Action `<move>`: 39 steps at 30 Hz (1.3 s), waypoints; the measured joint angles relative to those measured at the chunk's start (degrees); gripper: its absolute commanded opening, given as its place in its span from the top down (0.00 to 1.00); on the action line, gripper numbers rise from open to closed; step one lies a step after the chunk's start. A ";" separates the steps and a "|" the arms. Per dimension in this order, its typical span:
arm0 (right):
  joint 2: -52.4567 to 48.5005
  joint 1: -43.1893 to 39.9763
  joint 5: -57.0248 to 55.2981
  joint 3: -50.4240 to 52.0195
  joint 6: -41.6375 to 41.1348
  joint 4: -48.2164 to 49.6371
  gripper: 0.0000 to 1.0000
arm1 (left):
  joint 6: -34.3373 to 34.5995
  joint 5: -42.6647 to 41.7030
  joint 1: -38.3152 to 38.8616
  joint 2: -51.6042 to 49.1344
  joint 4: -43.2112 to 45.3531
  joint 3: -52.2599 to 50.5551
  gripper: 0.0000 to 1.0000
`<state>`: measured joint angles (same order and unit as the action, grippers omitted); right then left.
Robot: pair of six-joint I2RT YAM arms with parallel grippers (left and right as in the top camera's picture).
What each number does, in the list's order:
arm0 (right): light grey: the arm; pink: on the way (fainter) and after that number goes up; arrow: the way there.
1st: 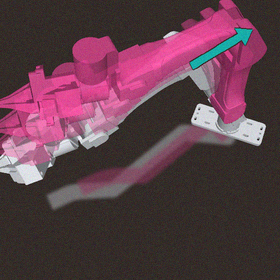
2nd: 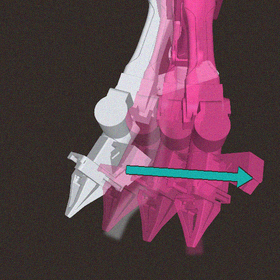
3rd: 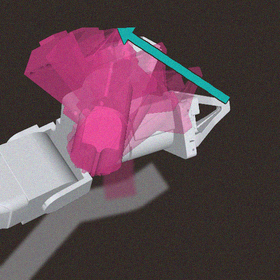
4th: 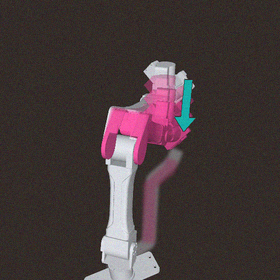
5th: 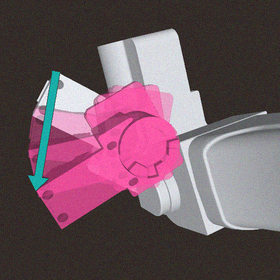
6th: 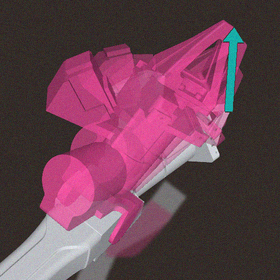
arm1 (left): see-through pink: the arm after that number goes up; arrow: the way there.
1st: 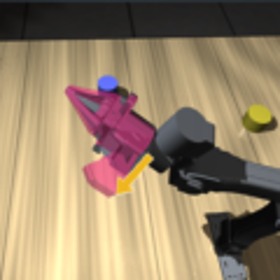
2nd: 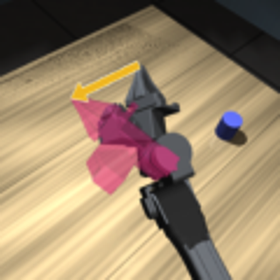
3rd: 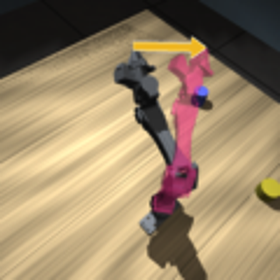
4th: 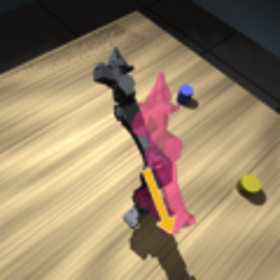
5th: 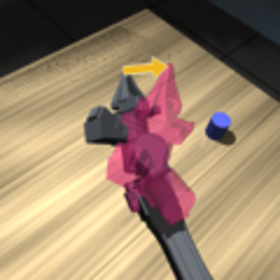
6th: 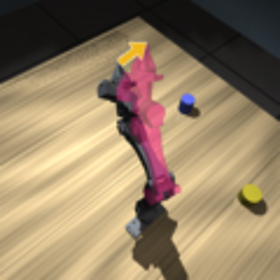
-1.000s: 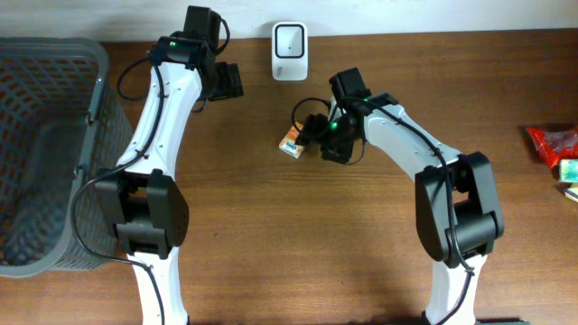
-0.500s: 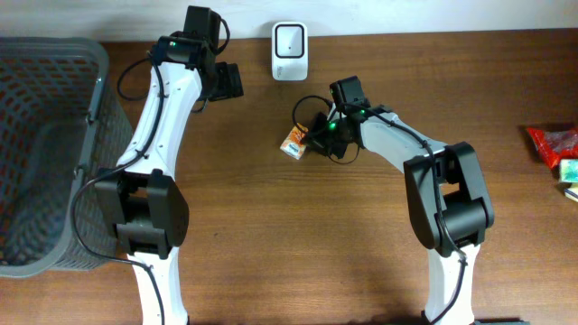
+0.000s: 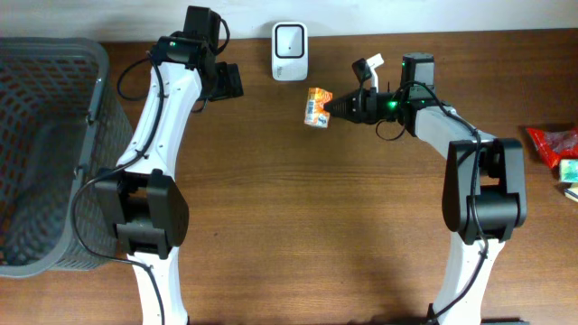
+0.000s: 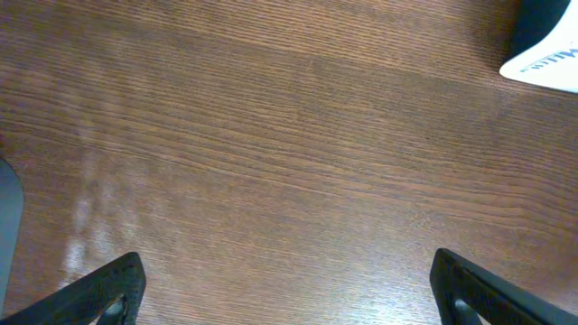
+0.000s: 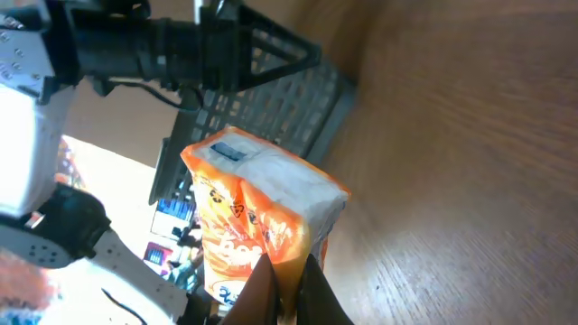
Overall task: Scan the item barcode
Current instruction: 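Raise the orange box with the right gripper to the scanner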
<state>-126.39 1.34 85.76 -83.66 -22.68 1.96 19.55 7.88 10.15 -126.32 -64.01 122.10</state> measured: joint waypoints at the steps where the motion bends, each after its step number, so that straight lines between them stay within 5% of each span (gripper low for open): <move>1: 0.00 0.00 0.83 0.00 0.37 0.09 0.96 | 0.00 0.00 0.00 0.00 0.00 0.00 0.01; 7: 0.00 0.44 0.46 0.09 -3.34 6.23 0.96 | 0.00 0.00 0.00 0.00 -0.02 0.00 0.01; 10: 0.00 2.51 -15.52 -0.94 -12.31 9.31 0.96 | 0.00 0.00 0.00 0.00 0.00 -0.02 0.01; 13: 0.00 5.38 -47.23 -12.33 -9.38 -20.02 0.96 | 0.00 0.02 0.00 0.00 -0.02 -0.02 0.01; 16: 0.11 8.79 -81.59 -23.78 5.40 -28.61 0.96 | 0.00 0.00 0.00 0.00 0.00 -0.02 0.01; 18: 0.07 11.98 -95.01 -24.15 22.08 -22.01 0.96 | 0.00 0.00 0.00 0.00 -0.02 -0.02 0.01; 21: -0.48 17.29 -96.96 -24.48 53.83 -10.88 0.96 | 0.00 0.00 0.00 0.00 0.00 -0.04 0.01; 22: -1.51 18.23 -96.19 -24.48 58.69 -4.92 0.96 | 0.00 0.00 0.00 0.00 -0.07 -0.07 0.01; 28: -8.37 19.96 -92.30 -24.68 69.94 7.32 0.96 | 0.00 0.00 0.00 0.00 0.00 -0.09 0.01; 33: -12.85 21.11 -93.53 -24.68 72.30 9.29 0.96 | 0.00 0.00 0.00 0.00 -0.02 -0.09 0.01; 35: -12.96 21.16 -99.97 -24.61 66.47 16.09 0.96 | 0.00 -0.02 0.00 0.00 -0.04 -0.09 0.01; 39: -10.75 18.60 -110.71 -25.09 49.40 11.65 0.96 | 0.00 -0.02 0.00 0.00 -0.02 -0.09 0.01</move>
<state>-137.14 19.94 -24.95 -108.75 26.72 13.61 19.55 7.86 10.15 -126.32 -64.03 122.02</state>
